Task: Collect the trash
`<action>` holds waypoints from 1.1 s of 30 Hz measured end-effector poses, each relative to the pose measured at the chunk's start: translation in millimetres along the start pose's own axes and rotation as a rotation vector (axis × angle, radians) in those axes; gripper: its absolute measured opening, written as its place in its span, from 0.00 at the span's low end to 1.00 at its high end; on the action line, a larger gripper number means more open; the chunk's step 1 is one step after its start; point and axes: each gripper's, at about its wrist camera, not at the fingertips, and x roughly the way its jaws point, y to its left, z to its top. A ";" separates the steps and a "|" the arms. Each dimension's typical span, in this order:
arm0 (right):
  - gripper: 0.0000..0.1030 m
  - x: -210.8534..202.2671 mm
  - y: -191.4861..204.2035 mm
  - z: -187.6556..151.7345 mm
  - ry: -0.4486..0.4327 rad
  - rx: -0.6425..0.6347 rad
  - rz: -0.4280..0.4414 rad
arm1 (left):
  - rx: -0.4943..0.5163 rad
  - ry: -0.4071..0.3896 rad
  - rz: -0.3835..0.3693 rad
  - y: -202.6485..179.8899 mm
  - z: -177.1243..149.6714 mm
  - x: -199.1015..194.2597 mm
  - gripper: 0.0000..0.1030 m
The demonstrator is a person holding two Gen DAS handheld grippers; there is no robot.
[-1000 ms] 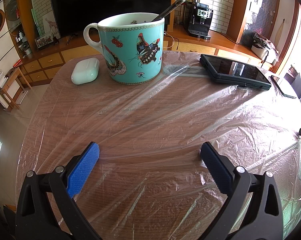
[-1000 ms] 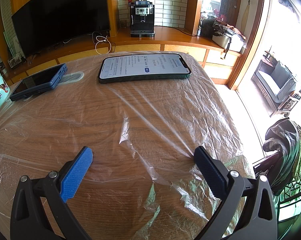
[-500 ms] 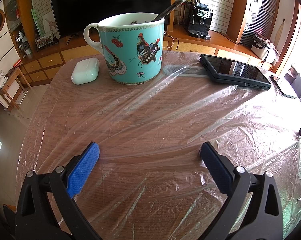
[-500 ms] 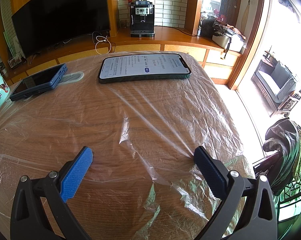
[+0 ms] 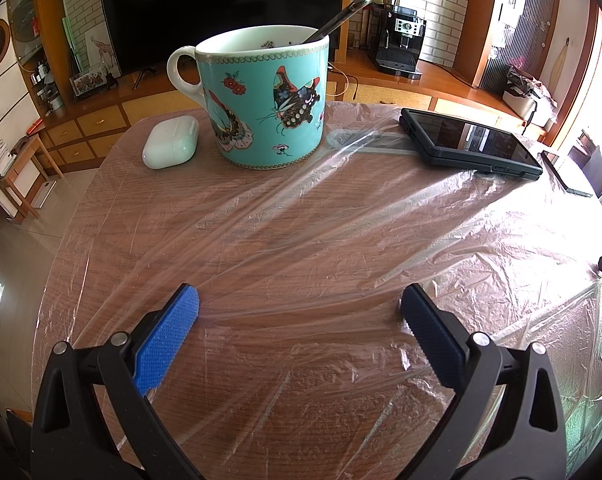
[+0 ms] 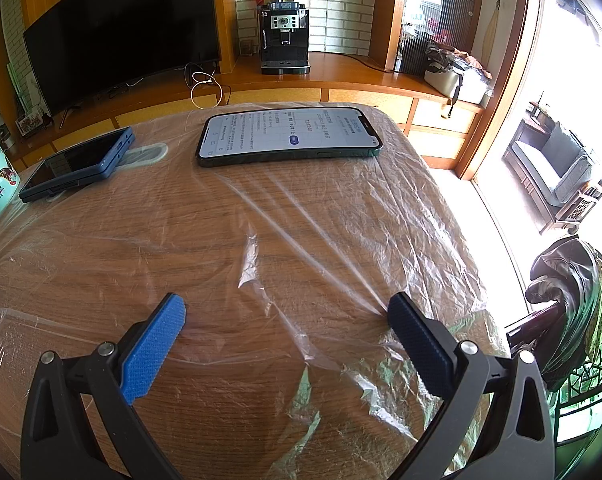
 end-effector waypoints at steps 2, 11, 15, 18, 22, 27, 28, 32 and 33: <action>0.97 0.2 -0.1 -0.1 0.000 0.000 0.000 | 0.000 0.000 0.000 -0.4 0.4 0.3 0.99; 0.97 0.0 0.0 -0.1 0.000 0.000 0.000 | 0.000 0.000 0.000 -0.5 0.4 0.3 0.99; 0.97 0.0 0.0 0.0 0.000 0.000 0.000 | 0.000 0.000 -0.001 -0.3 0.2 0.2 0.99; 0.97 0.2 0.1 -0.1 0.000 0.000 0.000 | 0.000 0.000 0.000 -0.1 -0.2 -0.2 0.99; 0.97 0.1 0.0 -0.1 0.000 0.000 0.000 | 0.000 0.001 -0.003 -0.5 0.5 0.0 0.99; 0.97 0.0 0.0 0.0 0.000 0.000 0.000 | 0.002 0.001 -0.003 -3.3 1.1 0.2 0.99; 0.97 0.2 0.0 -0.3 0.000 0.000 0.000 | 0.002 0.001 -0.003 -3.5 1.4 0.4 0.99; 0.97 0.1 0.0 -0.2 0.000 0.000 0.000 | 0.002 0.001 -0.003 -3.1 1.0 0.2 0.99; 0.97 0.0 0.0 0.1 0.000 0.000 0.000 | 0.002 0.001 -0.003 -3.5 1.5 0.4 0.99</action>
